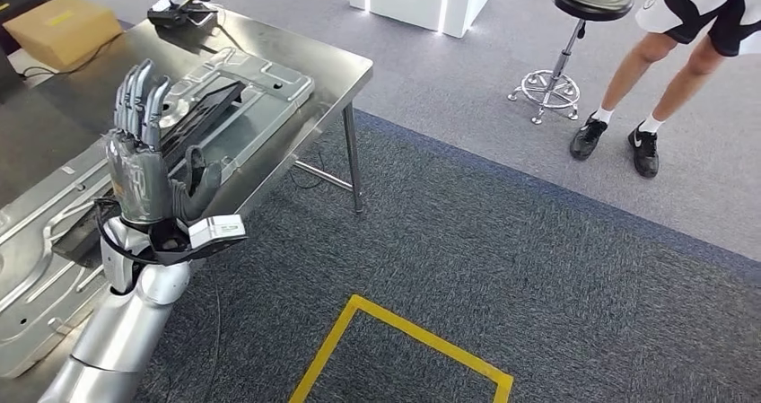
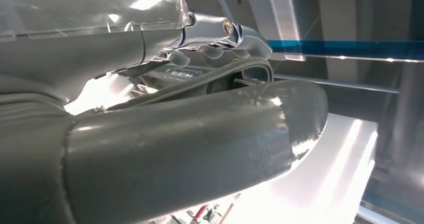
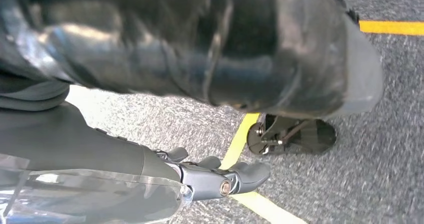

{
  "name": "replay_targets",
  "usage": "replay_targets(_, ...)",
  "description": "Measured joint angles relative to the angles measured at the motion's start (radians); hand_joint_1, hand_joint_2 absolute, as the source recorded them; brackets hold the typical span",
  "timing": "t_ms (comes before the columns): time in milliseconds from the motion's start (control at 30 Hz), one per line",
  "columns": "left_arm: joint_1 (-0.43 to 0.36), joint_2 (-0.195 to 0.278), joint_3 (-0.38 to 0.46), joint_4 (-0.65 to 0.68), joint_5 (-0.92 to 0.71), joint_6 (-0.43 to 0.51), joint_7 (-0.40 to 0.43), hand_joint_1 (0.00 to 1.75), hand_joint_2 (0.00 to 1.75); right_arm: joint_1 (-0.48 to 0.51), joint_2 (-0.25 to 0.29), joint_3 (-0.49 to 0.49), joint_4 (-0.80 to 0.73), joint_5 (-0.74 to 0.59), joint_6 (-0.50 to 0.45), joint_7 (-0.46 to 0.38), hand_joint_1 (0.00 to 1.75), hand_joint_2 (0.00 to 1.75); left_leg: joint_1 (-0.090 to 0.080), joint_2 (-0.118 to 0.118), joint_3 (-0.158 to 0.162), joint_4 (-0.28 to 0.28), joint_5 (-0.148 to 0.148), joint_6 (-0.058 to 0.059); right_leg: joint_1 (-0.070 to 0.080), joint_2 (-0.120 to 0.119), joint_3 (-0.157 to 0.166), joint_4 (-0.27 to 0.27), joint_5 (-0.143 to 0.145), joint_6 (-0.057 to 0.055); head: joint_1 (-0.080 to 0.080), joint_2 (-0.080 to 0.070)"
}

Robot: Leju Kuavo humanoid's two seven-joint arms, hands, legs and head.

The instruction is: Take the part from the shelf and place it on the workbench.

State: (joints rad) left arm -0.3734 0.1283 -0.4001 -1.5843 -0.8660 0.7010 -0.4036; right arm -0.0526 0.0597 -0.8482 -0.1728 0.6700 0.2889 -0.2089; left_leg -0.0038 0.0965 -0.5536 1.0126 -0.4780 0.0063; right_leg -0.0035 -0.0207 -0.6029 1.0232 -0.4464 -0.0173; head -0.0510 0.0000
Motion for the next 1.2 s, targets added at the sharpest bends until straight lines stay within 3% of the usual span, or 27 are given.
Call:
replay_targets(33,0.0,0.0,0.0,-0.001,0.0,0.0,0.0,0.0,0.0,0.0,0.0,0.0,0.0,0.0,0.0,0.0,0.0,0.0,0.002,-0.018,-0.007,0.019,-0.016,-0.006,-0.004,0.008,0.001,-0.005,0.004,-0.006,0.0,0.0)
replay_targets(100,0.002,0.001,0.001,-0.003,0.002,0.0,0.0,0.0,0.0,-0.001,-0.001,-0.001,0.0,0.0,0.0,0.0,0.0,0.0,0.008,-0.068,-0.05,0.12,-0.076,-0.016,-0.007,0.024,0.001,-0.01,0.01,-0.013,0.0,0.0)
replay_targets(167,0.008,0.003,0.001,-0.003,0.008,0.0,0.001,0.0,0.0,-0.002,-0.001,-0.002,0.0,-0.001,0.002,0.0,0.0,0.0,0.012,-0.086,-0.107,0.245,-0.13,-0.022,-0.007,0.045,-0.004,-0.008,0.013,-0.016,0.0,0.0)
replay_targets(200,0.011,0.003,0.001,-0.003,0.015,0.0,0.0,0.0,0.0,-0.002,-0.001,-0.002,0.0,-0.001,0.003,0.0,0.0,0.0,0.014,-0.088,-0.12,0.273,-0.132,-0.025,-0.007,0.057,-0.006,-0.006,0.013,-0.016,0.0,0.0)
replay_targets(233,0.014,0.003,0.001,-0.005,0.026,0.0,-0.001,0.0,0.0,-0.002,-0.001,-0.002,0.0,-0.001,0.004,0.0,0.0,0.0,0.016,-0.089,-0.114,0.263,-0.115,-0.026,-0.008,0.07,-0.008,-0.003,0.013,-0.016,0.0,0.0)
replay_targets(267,0.015,0.003,0.001,-0.008,0.04,0.0,-0.003,0.0,0.0,-0.001,-0.001,-0.003,0.0,-0.001,0.004,0.0,0.0,0.0,0.02,-0.095,-0.09,0.216,-0.083,-0.027,-0.008,0.083,-0.009,0.002,0.013,-0.014,0.0,0.0)
replay_targets(333,0.017,0.003,0.001,-0.02,0.078,-0.003,-0.01,0.0,0.0,-0.002,-0.001,-0.005,0.0,-0.001,0.004,0.0,0.0,0.0,0.029,-0.144,-0.027,0.083,-0.027,-0.027,-0.009,0.107,-0.014,0.011,0.012,-0.005,0.0,0.0)
replay_targets(400,0.022,0.003,0.002,-0.036,0.117,-0.01,-0.02,0.0,0.0,-0.002,-0.001,-0.008,0.0,-0.001,0.004,0.0,0.0,0.0,0.032,-0.187,0.002,0.018,-0.013,-0.023,-0.012,0.13,-0.026,0.017,0.016,0.01,0.0,0.0)
replay_targets(467,0.029,0.002,0.003,-0.055,0.155,-0.026,-0.032,0.0,0.0,0.0,-0.001,-0.009,0.0,-0.001,0.003,-0.001,0.0,0.0,0.027,-0.176,0.002,0.013,-0.011,-0.011,-0.016,0.155,-0.036,0.013,0.026,0.027,0.0,0.0)
replay_targets(500,0.031,0.0,0.003,-0.066,0.177,-0.037,-0.039,0.0,0.0,0.002,-0.001,-0.01,0.0,-0.001,0.002,-0.001,0.0,0.0,0.027,-0.162,0.003,0.009,-0.006,-0.003,-0.017,0.152,-0.04,0.015,0.026,0.032,0.0,0.0)
replay_targets(567,0.04,-0.003,0.003,-0.093,0.225,-0.06,-0.055,0.0,0.0,0.002,-0.001,-0.013,0.0,-0.002,-0.001,-0.001,0.0,0.0,0.026,-0.131,0.006,-0.002,0.002,0.016,-0.014,0.106,-0.063,0.062,-0.005,0.038,0.001,0.0)
replay_targets(633,0.059,-0.004,0.003,-0.121,0.275,-0.084,-0.072,0.0,0.0,0.001,-0.001,-0.016,0.0,-0.003,-0.003,0.0,0.0,0.0,0.021,-0.1,0.006,-0.006,0.004,0.027,-0.012,0.048,-0.117,0.178,-0.071,0.04,0.002,0.0)
replay_targets(700,0.083,-0.006,0.003,-0.148,0.324,-0.107,-0.088,0.0,0.0,0.002,-0.001,-0.017,0.0,-0.003,-0.004,0.0,0.0,0.0,0.015,-0.067,0.004,-0.006,0.003,0.03,-0.012,0.032,-0.156,0.272,-0.105,0.042,0.002,0.0)
replay_targets(733,0.093,-0.007,0.003,-0.162,0.35,-0.12,-0.094,0.0,0.0,0.003,-0.001,-0.017,0.0,-0.002,-0.004,0.0,0.0,0.0,0.013,-0.052,0.004,-0.005,0.002,0.03,-0.012,0.029,-0.151,0.272,-0.097,0.041,0.002,0.0)
replay_targets(767,0.102,-0.008,0.003,-0.174,0.38,-0.133,-0.1,0.0,0.0,0.004,-0.001,-0.017,0.0,-0.002,-0.006,-0.001,0.0,0.0,0.011,-0.038,0.004,-0.005,0.001,0.029,-0.011,0.024,-0.124,0.232,-0.075,0.039,0.002,0.0)
replay_targets(867,0.122,-0.012,0.003,-0.209,0.458,-0.163,-0.112,0.0,0.0,0.004,-0.001,-0.017,0.0,0.002,-0.009,-0.006,0.0,0.0,0.005,-0.005,0.008,-0.003,-0.005,0.022,0.001,-0.024,-0.013,0.045,-0.014,0.021,0.002,0.0)
replay_targets(900,0.128,-0.013,0.003,-0.217,0.476,-0.171,-0.116,0.0,0.0,0.005,-0.001,-0.017,0.0,0.003,-0.01,-0.007,0.0,0.0,0.004,0.003,0.009,-0.002,-0.007,0.018,0.006,-0.033,0.001,0.016,-0.011,0.015,0.002,0.0)
replay_targets(967,0.139,-0.014,0.003,-0.23,0.525,-0.201,-0.128,0.0,0.0,0.007,-0.001,-0.018,0.0,0.003,-0.013,-0.009,0.0,0.0,0.003,0.018,0.013,-0.004,-0.009,0.008,0.011,-0.021,0.001,0.005,-0.01,0.006,0.002,0.0)
replay_targets(1000,0.147,-0.016,0.004,-0.238,0.567,-0.225,-0.137,0.0,0.0,0.009,0.0,-0.018,0.0,0.002,-0.015,-0.01,0.0,0.0,0.005,0.015,0.015,-0.001,-0.013,0.001,0.008,-0.011,0.003,0.001,-0.008,0.002,0.002,0.0)
replay_targets(1067,0.171,-0.017,0.008,-0.256,0.653,-0.273,-0.155,0.0,0.0,0.01,0.002,-0.021,0.0,0.0,-0.018,-0.013,0.0,0.0,0.008,-0.026,0.001,0.039,-0.045,-0.009,0.001,0.008,0.008,-0.009,-0.001,-0.009,0.002,0.0)
replay_targets(1133,0.202,-0.017,0.015,-0.271,0.705,-0.302,-0.166,0.0,0.0,0.009,0.003,-0.024,0.0,-0.001,-0.018,-0.014,0.0,0.0,0.012,-0.076,-0.051,0.155,-0.11,-0.014,-0.003,0.027,0.009,-0.012,0.002,-0.017,0.002,0.0)
replay_targets(1200,0.228,-0.016,0.018,-0.28,0.72,-0.311,-0.17,0.0,0.0,0.009,0.003,-0.025,0.0,-0.002,-0.018,-0.014,0.0,0.0,0.014,-0.088,-0.106,0.268,-0.151,-0.018,-0.002,0.051,0.007,-0.009,0.002,-0.018,0.002,0.0)
